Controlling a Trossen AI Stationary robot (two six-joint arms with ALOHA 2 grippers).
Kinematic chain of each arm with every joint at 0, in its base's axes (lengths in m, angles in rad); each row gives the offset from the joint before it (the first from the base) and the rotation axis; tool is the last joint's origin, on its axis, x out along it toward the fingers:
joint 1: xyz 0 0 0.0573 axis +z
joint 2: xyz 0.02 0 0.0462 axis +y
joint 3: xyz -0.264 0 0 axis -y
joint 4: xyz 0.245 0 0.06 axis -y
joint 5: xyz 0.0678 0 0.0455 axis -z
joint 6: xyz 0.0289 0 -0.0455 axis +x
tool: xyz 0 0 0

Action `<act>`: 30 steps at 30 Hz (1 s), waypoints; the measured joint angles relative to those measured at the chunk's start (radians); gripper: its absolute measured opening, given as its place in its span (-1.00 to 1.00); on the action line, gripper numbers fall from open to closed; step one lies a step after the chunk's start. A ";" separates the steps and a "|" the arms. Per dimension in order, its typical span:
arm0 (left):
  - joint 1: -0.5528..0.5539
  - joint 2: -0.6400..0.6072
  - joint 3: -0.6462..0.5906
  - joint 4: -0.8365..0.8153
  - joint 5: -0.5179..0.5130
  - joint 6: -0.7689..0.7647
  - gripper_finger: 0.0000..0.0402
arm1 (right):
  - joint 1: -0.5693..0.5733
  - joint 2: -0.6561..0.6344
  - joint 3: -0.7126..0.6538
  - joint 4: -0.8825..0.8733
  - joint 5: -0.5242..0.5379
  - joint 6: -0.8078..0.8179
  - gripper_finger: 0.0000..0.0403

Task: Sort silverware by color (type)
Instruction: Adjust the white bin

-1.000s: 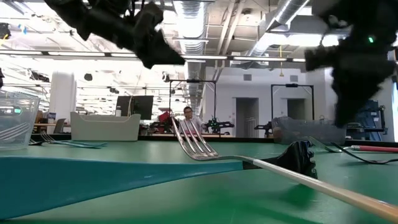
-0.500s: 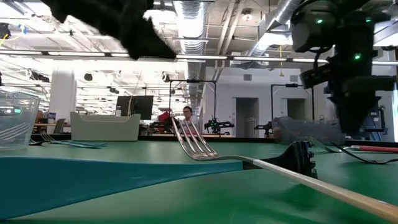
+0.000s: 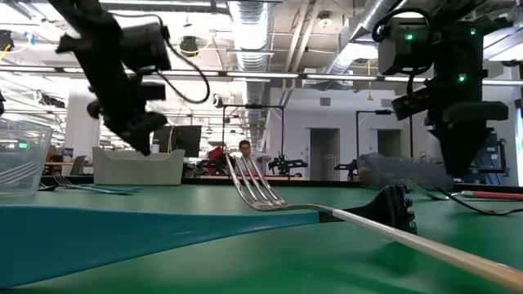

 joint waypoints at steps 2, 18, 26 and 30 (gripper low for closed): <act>0.071 0.000 -0.028 0.032 0.035 0.022 -0.35 | 0.009 0.000 0.000 -0.005 -0.001 0.001 -0.12; 0.430 0.000 -0.131 0.191 0.108 0.234 -0.35 | 0.098 0.000 0.000 -0.003 0.008 0.058 -0.12; 0.474 0.000 -0.129 0.308 0.251 0.333 -0.35 | 0.098 0.000 -0.001 -0.032 0.007 0.074 -0.12; 0.434 -0.003 -0.127 0.309 0.271 0.369 -0.35 | 0.087 0.000 -0.001 -0.020 0.022 0.081 -0.12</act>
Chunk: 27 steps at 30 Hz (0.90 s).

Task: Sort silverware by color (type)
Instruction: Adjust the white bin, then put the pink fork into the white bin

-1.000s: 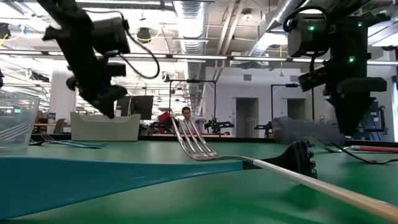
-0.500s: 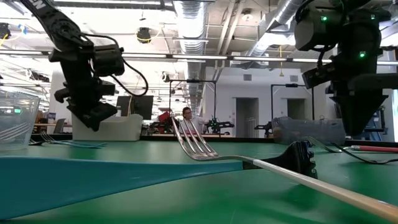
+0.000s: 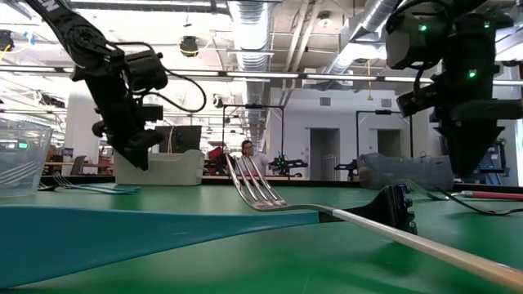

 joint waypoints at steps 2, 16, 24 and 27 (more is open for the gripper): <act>-0.016 -0.016 0.000 -0.009 -0.019 0.020 -0.35 | -0.012 0.003 0.000 0.010 0.006 0.001 -0.12; -0.178 -0.251 0.026 0.004 -0.008 0.064 -0.35 | -0.074 0.009 -0.080 0.093 -0.023 0.007 -0.12; -0.284 -0.296 0.023 0.090 0.036 0.111 -0.35 | -0.077 0.005 -0.149 0.174 -0.061 0.009 -0.12; -0.315 -0.294 0.022 0.122 0.036 0.107 -0.35 | -0.083 0.005 -0.155 0.191 -0.067 0.021 -0.12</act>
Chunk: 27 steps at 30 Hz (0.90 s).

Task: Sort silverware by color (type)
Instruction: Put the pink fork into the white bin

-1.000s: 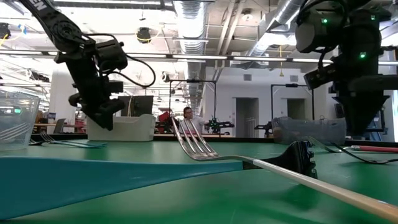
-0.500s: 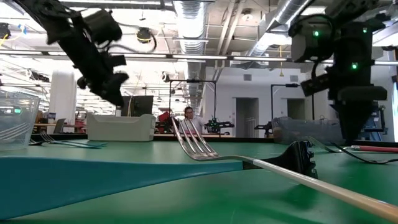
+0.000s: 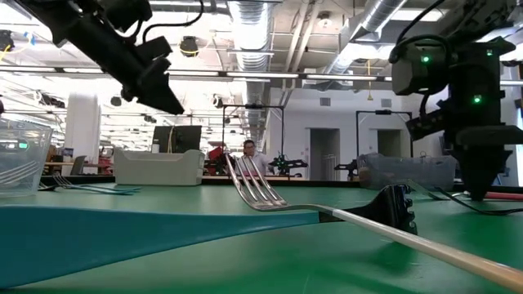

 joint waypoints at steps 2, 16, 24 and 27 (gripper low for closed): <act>-0.020 0.002 0.000 0.025 0.008 -0.005 -0.35 | 0.000 0.000 -0.001 0.008 0.000 0.020 -0.15; -0.134 0.002 -0.001 0.105 0.129 0.025 -0.35 | 0.002 0.001 -0.002 0.144 0.016 0.094 -0.79; -0.224 0.032 -0.039 0.280 0.140 0.000 -0.35 | 0.046 0.004 0.029 0.572 0.199 0.111 -0.73; -0.254 0.087 -0.067 0.435 0.139 -0.008 -0.35 | 0.072 0.004 0.029 0.800 0.251 0.027 -0.73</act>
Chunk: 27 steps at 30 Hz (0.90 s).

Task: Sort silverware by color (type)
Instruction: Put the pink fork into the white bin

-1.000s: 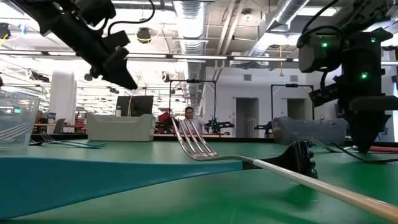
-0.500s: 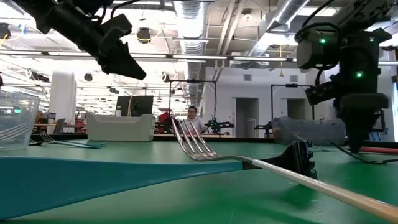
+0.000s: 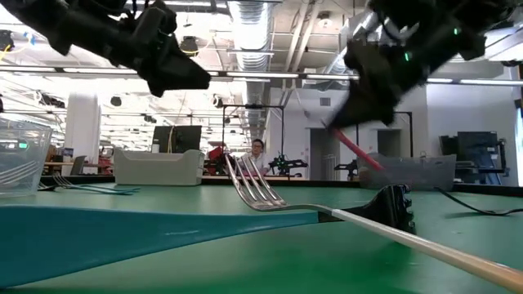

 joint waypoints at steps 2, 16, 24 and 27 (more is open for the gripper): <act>-0.015 0.052 -0.014 0.098 0.000 0.001 -0.35 | 0.022 0.000 0.000 0.138 0.015 -0.080 -0.73; -0.026 0.503 0.079 0.749 0.226 0.192 -0.07 | 0.060 0.000 0.000 0.396 -0.114 -0.302 -0.73; -0.029 0.664 0.235 0.729 0.352 0.294 -0.04 | 0.067 0.000 0.000 0.394 -0.235 -0.302 -0.73; -0.031 0.671 0.255 0.727 0.452 0.317 -0.06 | 0.071 0.000 0.000 0.393 -0.242 -0.304 -0.73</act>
